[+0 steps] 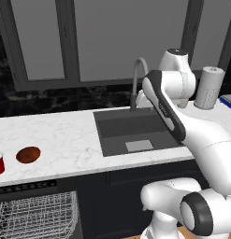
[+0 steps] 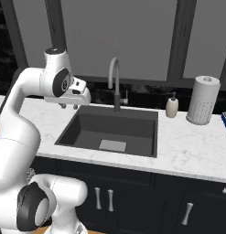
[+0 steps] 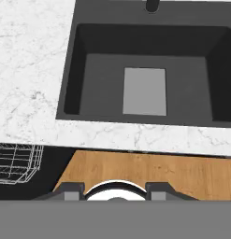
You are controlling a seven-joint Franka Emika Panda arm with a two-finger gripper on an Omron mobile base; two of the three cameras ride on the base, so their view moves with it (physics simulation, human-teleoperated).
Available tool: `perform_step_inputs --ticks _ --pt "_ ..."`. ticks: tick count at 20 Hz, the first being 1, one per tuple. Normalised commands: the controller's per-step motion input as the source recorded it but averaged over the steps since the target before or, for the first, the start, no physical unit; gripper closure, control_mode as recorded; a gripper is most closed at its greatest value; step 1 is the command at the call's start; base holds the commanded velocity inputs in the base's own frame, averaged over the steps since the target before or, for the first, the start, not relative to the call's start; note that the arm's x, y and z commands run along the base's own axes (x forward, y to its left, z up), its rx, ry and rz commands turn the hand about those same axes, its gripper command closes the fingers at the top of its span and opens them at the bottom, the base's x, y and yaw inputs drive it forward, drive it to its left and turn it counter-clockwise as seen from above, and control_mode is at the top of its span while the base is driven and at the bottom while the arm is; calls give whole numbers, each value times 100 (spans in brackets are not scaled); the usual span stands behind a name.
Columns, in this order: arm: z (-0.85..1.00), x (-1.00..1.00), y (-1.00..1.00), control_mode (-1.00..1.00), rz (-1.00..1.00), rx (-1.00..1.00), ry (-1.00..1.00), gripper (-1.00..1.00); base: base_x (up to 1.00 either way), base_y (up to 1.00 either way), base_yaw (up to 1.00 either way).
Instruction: Pick up the cup and bowl from the counter, place them in the dishwasher, and close the dishwasher door.
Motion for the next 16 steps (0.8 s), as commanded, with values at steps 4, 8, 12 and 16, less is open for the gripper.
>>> perform_step_inputs --ticks 4,8,12,16 --pt "-8 -2 -4 -100 -5 1 0 -100 0 0 0" --pt "-41 -24 11 -100 -8 10 3 -100 0 0 0" --pt "-65 -65 91 -100 0 1 19 -100 0 0 0" --pt "-59 -18 100 -100 0 0 24 -100 0 0 0"
